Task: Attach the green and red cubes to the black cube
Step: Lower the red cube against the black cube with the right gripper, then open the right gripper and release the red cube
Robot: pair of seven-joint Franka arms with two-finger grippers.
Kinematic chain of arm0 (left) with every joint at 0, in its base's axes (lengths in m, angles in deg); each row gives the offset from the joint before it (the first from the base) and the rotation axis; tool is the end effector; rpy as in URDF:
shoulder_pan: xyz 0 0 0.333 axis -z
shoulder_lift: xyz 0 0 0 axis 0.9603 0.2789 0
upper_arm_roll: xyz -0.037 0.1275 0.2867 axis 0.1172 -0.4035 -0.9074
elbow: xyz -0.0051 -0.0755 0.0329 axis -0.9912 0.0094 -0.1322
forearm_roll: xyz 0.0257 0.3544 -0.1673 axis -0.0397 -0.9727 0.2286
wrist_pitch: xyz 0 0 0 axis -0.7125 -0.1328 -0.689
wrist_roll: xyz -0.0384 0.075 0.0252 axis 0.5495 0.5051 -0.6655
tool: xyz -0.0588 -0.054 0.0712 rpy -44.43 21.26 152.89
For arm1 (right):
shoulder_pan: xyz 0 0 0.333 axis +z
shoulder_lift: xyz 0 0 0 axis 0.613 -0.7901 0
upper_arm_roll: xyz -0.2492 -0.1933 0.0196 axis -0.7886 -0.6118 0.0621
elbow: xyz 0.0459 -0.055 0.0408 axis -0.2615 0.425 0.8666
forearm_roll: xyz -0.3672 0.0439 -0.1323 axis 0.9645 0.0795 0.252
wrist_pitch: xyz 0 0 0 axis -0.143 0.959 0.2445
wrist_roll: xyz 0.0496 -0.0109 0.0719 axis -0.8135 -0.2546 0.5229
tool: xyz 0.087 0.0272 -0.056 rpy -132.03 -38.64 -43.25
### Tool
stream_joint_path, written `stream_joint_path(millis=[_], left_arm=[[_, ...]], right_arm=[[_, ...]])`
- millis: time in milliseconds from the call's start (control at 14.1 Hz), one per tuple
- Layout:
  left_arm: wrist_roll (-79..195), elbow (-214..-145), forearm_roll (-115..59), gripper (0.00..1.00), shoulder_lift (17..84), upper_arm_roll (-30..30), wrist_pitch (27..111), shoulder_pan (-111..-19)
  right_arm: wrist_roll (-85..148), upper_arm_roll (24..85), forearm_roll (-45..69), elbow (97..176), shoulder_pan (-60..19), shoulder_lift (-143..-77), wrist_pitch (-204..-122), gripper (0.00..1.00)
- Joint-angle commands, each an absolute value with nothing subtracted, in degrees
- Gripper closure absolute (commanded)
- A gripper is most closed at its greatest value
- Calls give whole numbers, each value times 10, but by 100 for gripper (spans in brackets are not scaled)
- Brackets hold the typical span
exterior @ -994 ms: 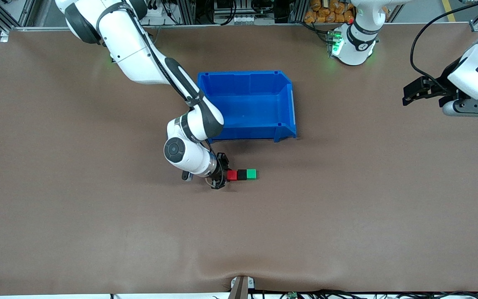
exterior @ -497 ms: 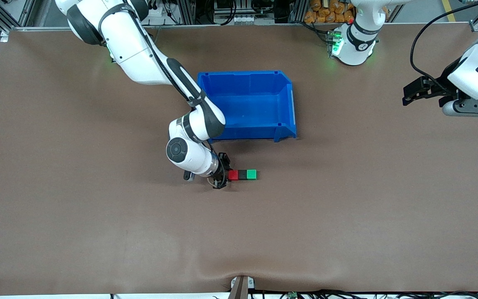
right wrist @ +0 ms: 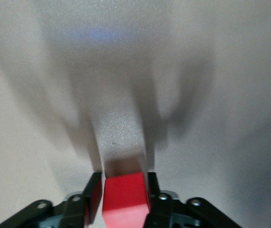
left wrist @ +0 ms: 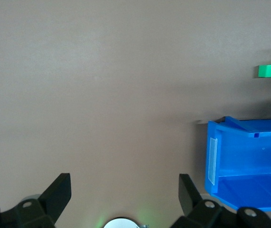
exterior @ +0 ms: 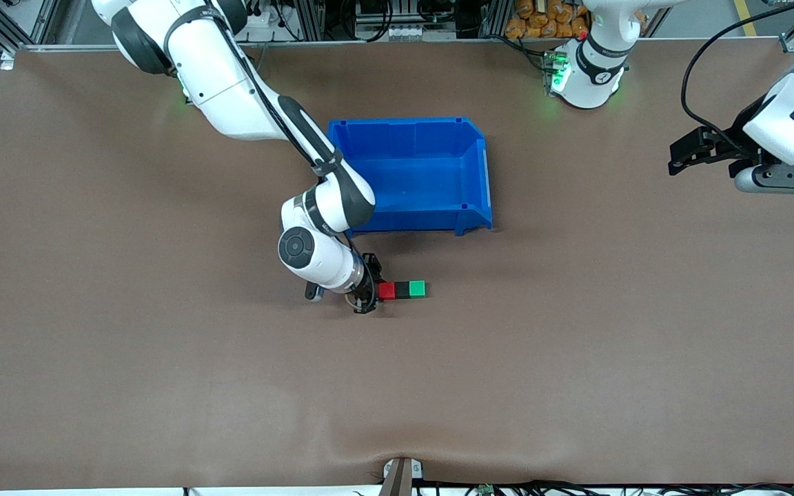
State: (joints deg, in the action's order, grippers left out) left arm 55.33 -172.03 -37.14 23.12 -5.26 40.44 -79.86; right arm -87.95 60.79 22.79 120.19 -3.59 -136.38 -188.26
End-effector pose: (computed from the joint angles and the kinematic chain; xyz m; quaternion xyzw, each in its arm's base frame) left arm 0.5381 -0.0683 0.6187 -0.9994 0.0292 0.0172 0.0041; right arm 0.6047 0.4180 0.1800 -0.6407 0.7482 0.1350 0.1070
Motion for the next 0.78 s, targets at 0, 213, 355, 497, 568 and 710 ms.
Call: stream_joint_path(millis=[0,213,355,497,568,710], left_arm=[[561,-1733,-372,0,219,-46,412,-801],[561,-1732,-372,0,219,-45,412,-800],[561,-1732,-372,0,219,-45,412,-801],[561,-1732,-372,0,219,-45,412,-801],[561,-1732,-372,0,219,-45,412,-801],[561,-1732,-372,0,219,-45,412,-801]], right_arm=[[-892,602,237,1183,-30,-1374,-1875,32],[-890,599,239,1177,-30,-1372,-1873,19],[-892,599,246,1177,-30,-1372,-1872,8],[-892,599,248,1177,-34,-1369,-1865,0],[-892,598,249,1177,-35,-1366,-1857,0],[-890,599,258,1176,-38,-1364,-1848,0]])
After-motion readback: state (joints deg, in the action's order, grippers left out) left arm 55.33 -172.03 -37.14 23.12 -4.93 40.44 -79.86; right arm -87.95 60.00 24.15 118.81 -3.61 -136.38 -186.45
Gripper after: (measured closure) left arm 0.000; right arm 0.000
